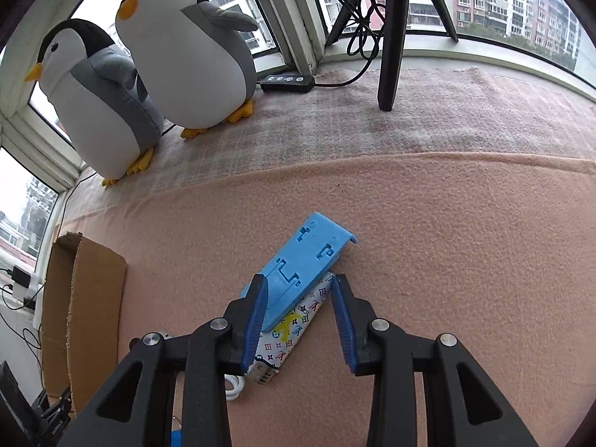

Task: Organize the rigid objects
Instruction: 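Move the right gripper back toward the blue phone stand, then close the right gripper on the blue phone stand and lift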

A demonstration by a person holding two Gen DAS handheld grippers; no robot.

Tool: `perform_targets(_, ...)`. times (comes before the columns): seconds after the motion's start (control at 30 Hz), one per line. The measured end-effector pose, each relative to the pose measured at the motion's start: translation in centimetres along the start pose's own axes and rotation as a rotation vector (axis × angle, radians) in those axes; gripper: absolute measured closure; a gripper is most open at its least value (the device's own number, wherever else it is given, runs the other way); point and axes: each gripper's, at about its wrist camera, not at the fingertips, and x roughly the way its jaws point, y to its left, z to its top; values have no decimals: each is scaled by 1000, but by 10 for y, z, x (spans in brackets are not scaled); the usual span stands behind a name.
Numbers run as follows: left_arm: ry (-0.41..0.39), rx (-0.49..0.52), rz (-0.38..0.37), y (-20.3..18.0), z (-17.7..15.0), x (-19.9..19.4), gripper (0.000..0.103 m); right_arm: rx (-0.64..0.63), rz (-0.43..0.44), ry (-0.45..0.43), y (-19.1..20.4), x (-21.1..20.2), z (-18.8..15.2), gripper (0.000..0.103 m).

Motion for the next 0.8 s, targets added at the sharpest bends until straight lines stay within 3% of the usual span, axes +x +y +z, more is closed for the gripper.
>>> perform_targets(0.3,4,-1,-6,1,0,1,46,-86,-47,-7,26,14,17,67)
perform_targets(0.57,3,-3,-7,1,1,2,46,-169,35,42,57,27,8,67)
perform_targets(0.67,4,-3,-8,1,1,2,46,-192,-25,12,63,25,4,66)
perform_targets(0.8,4,-4,-8,1,1,2,46,-191,-25,37,63,27,1,63)
